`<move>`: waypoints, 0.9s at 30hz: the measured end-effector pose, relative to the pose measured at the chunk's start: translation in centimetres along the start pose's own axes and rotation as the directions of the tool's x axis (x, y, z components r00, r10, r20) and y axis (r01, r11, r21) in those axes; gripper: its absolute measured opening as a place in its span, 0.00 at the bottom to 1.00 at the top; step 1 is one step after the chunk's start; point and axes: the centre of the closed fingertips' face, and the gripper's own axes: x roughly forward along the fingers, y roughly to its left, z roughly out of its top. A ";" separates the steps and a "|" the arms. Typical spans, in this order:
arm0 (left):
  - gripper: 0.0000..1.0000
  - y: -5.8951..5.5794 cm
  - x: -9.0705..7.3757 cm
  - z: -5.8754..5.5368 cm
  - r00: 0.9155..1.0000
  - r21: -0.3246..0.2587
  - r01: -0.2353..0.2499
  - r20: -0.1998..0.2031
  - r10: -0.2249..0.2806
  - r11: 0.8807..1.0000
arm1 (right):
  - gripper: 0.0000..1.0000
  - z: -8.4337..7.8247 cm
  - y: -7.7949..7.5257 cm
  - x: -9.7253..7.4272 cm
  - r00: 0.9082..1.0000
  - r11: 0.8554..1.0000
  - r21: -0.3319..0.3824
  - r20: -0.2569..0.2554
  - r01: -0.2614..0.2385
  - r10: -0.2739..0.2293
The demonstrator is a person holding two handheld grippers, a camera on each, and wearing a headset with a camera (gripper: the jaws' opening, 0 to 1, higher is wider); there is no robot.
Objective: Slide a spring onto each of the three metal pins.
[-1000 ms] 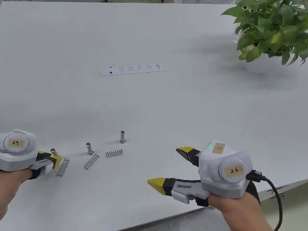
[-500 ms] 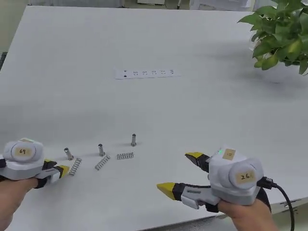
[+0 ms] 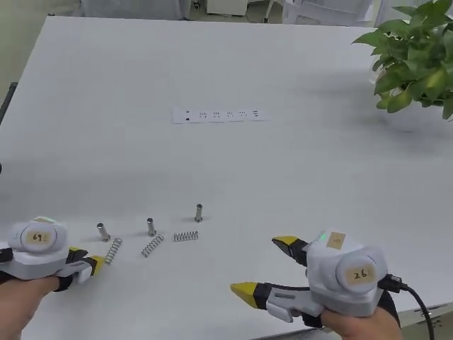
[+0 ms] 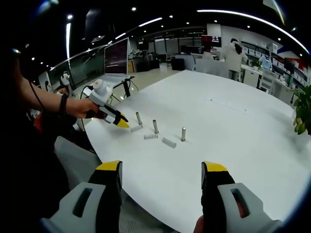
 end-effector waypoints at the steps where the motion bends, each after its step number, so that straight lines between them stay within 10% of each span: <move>1: 0.16 -0.1 0.0 -0.1 1.000 -0.002 0.001 0.000 -0.001 1.000 | 0.64 0.0 0.0 0.0 1.000 1.000 0.000 -0.001 -0.001 0.001; 27: 0.16 -1.6 2.3 0.3 0.999 -0.050 0.023 0.029 -0.021 0.998 | 0.65 0.1 -0.2 -0.1 1.000 1.000 -0.015 -0.012 -0.002 0.002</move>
